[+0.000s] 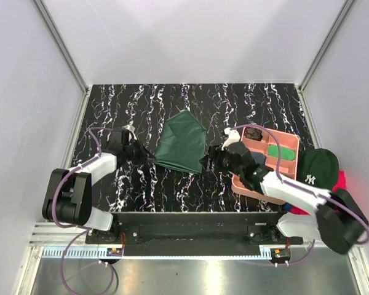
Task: Fold the napkin, place the utensils inside, and roll it up
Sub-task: Roll the napkin with the utensil
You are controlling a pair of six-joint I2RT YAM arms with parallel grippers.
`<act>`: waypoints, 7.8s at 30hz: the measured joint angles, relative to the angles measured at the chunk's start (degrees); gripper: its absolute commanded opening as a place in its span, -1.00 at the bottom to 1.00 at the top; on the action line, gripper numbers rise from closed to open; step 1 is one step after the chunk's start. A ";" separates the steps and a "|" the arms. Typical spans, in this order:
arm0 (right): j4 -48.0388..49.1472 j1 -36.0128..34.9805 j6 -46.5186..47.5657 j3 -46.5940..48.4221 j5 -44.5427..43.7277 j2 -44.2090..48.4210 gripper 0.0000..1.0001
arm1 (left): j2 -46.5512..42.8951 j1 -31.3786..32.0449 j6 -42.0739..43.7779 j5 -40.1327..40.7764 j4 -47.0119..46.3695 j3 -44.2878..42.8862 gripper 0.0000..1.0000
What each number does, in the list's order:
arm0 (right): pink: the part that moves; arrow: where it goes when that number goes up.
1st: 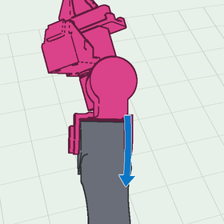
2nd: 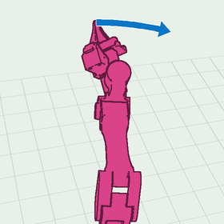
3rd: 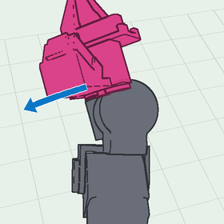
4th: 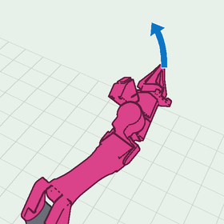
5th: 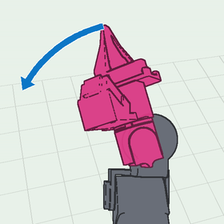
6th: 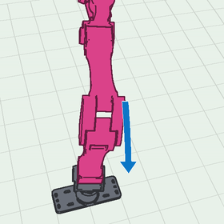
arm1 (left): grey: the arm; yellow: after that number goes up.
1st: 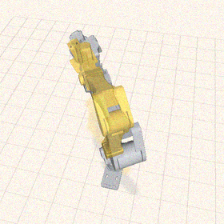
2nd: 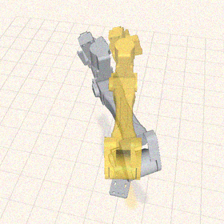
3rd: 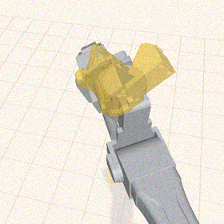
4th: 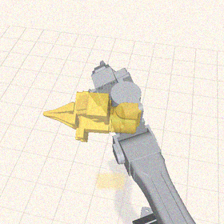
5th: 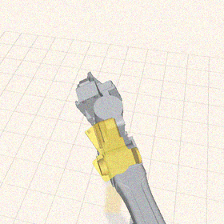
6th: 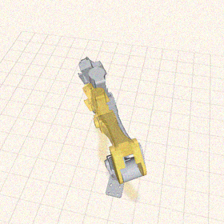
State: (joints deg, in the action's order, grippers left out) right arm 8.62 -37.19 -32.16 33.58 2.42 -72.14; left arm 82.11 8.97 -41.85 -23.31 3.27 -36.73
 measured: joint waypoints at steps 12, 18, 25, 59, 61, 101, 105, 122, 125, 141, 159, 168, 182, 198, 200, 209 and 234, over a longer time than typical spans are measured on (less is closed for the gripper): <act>18.45 -7.06 19.56 -7.65 -5.92 19.06 0.99 | 4.31 0.00 7.15 -0.04 14.60 -12.94 -1.00; 18.21 -7.06 21.88 -3.96 -0.02 10.84 0.99 | 5.40 -0.02 10.03 0.00 17.77 -13.53 -1.00; 22.73 -7.58 22.45 -1.55 2.05 0.83 1.00 | 5.42 -0.02 11.63 -0.02 18.40 -13.81 -1.00; 32.83 -34.51 65.22 28.22 -52.63 -52.81 0.34 | 6.69 -2.14 11.85 -3.45 18.56 -13.99 -1.00; 35.17 -34.80 66.31 26.36 -53.64 -52.81 0.31 | 6.69 -2.40 11.85 -3.45 18.56 -14.05 -1.00; 0.87 -32.02 49.29 24.96 -25.33 -35.67 -1.00 | -16.41 -9.01 1.90 3.61 9.51 5.53 0.75; -5.05 -28.52 45.48 26.75 -16.39 -33.97 -1.00 | -24.44 -9.01 1.29 6.36 9.03 10.84 0.75; -23.47 -13.53 36.09 43.28 17.75 -40.83 -1.00 | -39.91 0.02 3.61 6.69 8.17 15.78 0.64; -25.81 -11.85 35.28 45.70 22.49 -44.02 -1.00 | -40.87 1.31 3.54 5.99 9.92 15.78 0.64; -30.03 -6.95 33.59 49.62 33.03 -50.38 -1.00 | -28.72 10.43 2.71 -1.40 10.16 15.78 0.71; -30.60 -6.73 33.31 50.18 33.73 -50.84 -1.00 | -11.37 11.82 -2.14 -3.50 -18.21 17.57 0.69; -31.01 -6.67 33.31 50.56 33.94 -51.17 -1.00 | -10.38 11.37 -2.12 -2.05 -21.24 16.81 0.69; -31.47 -6.62 33.35 51.32 34.71 -51.80 -1.00 | -7.82 4.72 -0.39 -2.40 -25.27 16.52 0.69; -32.63 -6.62 32.81 52.78 35.32 -52.78 -1.00 | -13.07 2.67 5.22 1.53 -19.56 16.00 0.78; -33.14 -6.62 32.68 53.20 35.30 -53.00 -1.00 | -15.41 2.51 6.40 3.17 -18.25 16.09 0.78; -35.12 -6.10 32.04 55.06 36.74 -54.40 -1.00 | -18.21 2.19 9.27 6.93 -12.83 16.74 0.69; -38.27 -4.74 31.71 58.10 41.42 -57.35 -1.00 | -9.77 2.19 9.05 8.70 -18.34 17.68 0.12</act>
State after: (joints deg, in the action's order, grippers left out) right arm -29.65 -41.93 -0.45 91.68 43.83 -129.49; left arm 72.34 11.16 -32.80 -14.61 -15.07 -19.05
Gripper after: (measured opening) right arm 0.012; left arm 0.618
